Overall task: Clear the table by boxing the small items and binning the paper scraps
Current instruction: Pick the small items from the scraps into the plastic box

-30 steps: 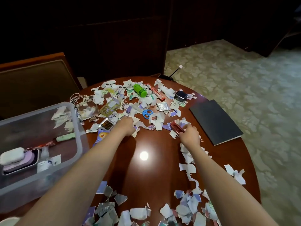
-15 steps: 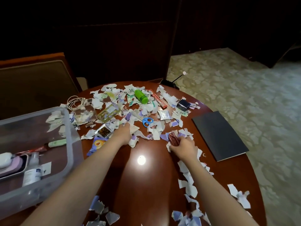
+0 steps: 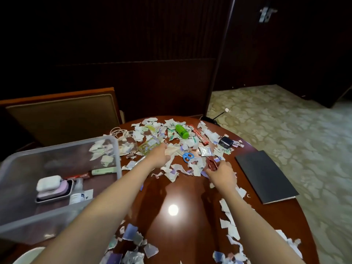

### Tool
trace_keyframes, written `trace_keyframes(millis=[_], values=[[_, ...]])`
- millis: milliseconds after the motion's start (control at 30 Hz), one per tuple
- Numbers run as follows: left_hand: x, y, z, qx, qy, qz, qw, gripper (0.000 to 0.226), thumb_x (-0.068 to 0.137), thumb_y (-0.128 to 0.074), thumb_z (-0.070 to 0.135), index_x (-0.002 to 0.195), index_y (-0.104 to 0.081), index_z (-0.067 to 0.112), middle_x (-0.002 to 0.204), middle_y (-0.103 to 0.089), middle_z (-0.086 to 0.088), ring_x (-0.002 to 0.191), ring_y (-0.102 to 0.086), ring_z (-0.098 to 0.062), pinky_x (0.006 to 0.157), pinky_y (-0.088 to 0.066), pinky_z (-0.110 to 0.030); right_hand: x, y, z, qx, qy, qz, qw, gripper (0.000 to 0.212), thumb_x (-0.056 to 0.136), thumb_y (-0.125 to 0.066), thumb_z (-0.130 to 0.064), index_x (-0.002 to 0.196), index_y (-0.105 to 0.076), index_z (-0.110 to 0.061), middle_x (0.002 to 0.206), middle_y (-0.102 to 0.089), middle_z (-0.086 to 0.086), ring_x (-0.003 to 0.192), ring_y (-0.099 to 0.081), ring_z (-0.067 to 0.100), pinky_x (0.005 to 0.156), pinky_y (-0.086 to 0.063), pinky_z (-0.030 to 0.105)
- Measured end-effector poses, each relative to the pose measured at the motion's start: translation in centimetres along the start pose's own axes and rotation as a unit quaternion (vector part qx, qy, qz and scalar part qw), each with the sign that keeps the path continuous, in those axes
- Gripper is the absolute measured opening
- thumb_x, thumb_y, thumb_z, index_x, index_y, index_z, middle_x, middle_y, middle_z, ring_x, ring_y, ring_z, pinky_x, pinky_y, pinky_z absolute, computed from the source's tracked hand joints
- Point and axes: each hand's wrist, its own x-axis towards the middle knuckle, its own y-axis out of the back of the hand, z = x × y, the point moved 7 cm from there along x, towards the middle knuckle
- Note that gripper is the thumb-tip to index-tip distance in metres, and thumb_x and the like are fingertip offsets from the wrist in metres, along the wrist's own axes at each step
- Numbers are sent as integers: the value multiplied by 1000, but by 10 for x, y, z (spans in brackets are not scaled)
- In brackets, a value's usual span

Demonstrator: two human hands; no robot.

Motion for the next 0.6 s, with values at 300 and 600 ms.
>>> trace_keyframes(millis=[300, 600], values=[[-61, 63, -22, -93, 8, 65, 994, 44, 97, -44, 20, 139, -33, 11, 120, -55, -20, 79, -47, -21, 52, -33, -24, -43, 7, -69, 6, 74, 7, 997, 38, 80, -60, -39, 100, -59, -7, 94, -58, 7, 85, -58, 25, 62, -39, 28], [-116, 108, -85, -115, 34, 110, 987, 42, 96, -46, 18, 136, -38, 11, 132, -49, -14, 106, -53, -28, 80, -40, -30, -93, 0, -141, 51, 137, -5, 989, 33, 82, -59, -43, 96, -60, -12, 84, -66, 5, 77, -60, 23, 59, -40, 25]])
